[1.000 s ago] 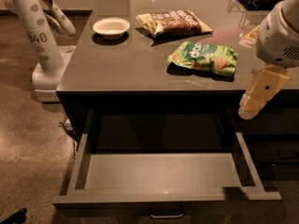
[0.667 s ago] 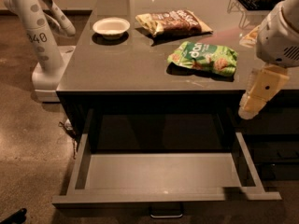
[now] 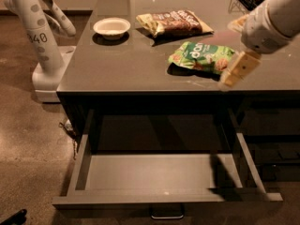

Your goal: Place green rice chip bag into top drawer

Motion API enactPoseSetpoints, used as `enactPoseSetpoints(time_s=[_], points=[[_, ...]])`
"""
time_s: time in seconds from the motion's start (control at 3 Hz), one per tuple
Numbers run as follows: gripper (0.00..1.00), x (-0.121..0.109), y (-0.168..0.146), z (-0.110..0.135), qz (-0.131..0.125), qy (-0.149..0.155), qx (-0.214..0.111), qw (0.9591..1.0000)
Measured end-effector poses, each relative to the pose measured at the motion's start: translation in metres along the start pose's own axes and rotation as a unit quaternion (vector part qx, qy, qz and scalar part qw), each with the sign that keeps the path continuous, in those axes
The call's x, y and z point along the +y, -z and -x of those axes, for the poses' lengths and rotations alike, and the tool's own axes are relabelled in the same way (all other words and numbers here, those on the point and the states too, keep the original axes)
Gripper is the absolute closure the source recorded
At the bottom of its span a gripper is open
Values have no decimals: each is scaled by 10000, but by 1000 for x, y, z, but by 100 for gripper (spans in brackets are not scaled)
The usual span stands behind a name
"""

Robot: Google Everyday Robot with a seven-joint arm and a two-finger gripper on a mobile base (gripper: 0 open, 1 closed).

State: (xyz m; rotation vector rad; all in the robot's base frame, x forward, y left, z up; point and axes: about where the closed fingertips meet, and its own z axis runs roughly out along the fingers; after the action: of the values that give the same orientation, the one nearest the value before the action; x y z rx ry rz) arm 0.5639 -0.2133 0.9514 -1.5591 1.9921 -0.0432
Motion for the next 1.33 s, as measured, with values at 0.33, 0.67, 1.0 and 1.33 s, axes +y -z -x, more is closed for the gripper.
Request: enactPoseSetpoints(time_s=[0.33,0.67,1.0,1.33], points=[[0,-57,-51,4,-311,-182,-520,9980],[0,-82,-82,5,-393,-361,-598,9968],[13,-96,-111,2,-335,-553,-411,9971],[36,-97,-129,-3,-222,-709,-223,9970]])
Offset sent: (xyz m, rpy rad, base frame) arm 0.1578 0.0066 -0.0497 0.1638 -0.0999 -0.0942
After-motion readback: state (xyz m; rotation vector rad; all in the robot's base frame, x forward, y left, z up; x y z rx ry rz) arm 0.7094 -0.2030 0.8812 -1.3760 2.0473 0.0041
